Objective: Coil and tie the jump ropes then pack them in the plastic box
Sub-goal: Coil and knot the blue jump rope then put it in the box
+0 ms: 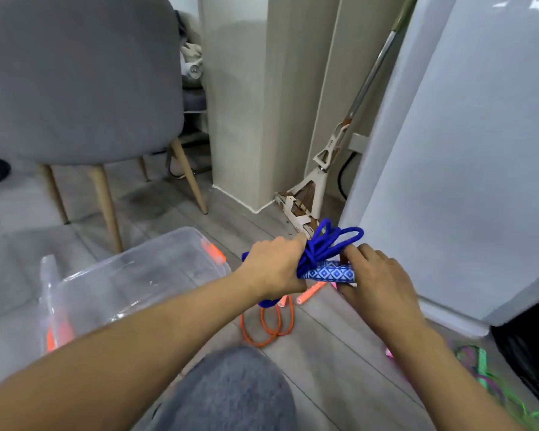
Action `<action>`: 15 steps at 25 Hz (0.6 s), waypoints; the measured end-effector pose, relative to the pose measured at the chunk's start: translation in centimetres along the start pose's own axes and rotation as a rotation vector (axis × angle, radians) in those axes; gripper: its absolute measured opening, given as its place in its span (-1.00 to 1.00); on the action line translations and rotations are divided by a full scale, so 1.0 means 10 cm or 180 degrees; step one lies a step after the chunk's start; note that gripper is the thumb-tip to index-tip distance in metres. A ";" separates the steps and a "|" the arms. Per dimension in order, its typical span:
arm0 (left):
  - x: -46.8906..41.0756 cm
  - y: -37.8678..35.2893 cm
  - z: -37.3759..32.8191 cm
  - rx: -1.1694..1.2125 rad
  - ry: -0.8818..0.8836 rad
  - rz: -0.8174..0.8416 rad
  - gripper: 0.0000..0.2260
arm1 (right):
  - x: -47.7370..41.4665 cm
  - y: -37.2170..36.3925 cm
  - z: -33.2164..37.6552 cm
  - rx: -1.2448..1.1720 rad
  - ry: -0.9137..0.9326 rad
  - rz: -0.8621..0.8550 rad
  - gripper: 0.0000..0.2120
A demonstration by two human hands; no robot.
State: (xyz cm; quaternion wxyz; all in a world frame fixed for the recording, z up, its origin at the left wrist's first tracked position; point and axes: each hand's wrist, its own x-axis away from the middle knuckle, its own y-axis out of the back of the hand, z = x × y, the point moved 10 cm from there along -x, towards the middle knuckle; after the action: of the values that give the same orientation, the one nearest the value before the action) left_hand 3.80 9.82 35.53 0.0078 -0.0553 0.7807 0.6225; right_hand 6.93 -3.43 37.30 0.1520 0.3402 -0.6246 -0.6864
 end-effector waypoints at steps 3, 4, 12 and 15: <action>0.28 -0.05 0.74 0.0230 0.0566 -0.0103 -0.59 | -0.38 -0.34 0.62 -0.0260 0.0265 0.0009 -0.62; 0.39 -0.10 1.00 0.0314 0.0770 -0.0120 -0.59 | -0.49 -0.47 0.86 -0.0307 0.0420 0.0006 -0.63; 1.44 -0.69 2.88 0.0902 0.2554 -0.0128 -0.58 | -1.00 -1.57 2.53 -0.0561 0.1253 0.0270 -0.52; 1.76 -0.79 3.42 0.0998 0.3183 -0.0435 -0.62 | -1.00 -2.07 2.86 -0.0659 0.1472 0.0653 -0.54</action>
State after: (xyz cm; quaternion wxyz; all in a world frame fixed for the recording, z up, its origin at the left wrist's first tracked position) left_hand -14.91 40.01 18.70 -0.3168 -0.3944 0.7674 0.3939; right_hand -0.12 28.05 19.91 0.3933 0.4055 -0.5310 -0.6316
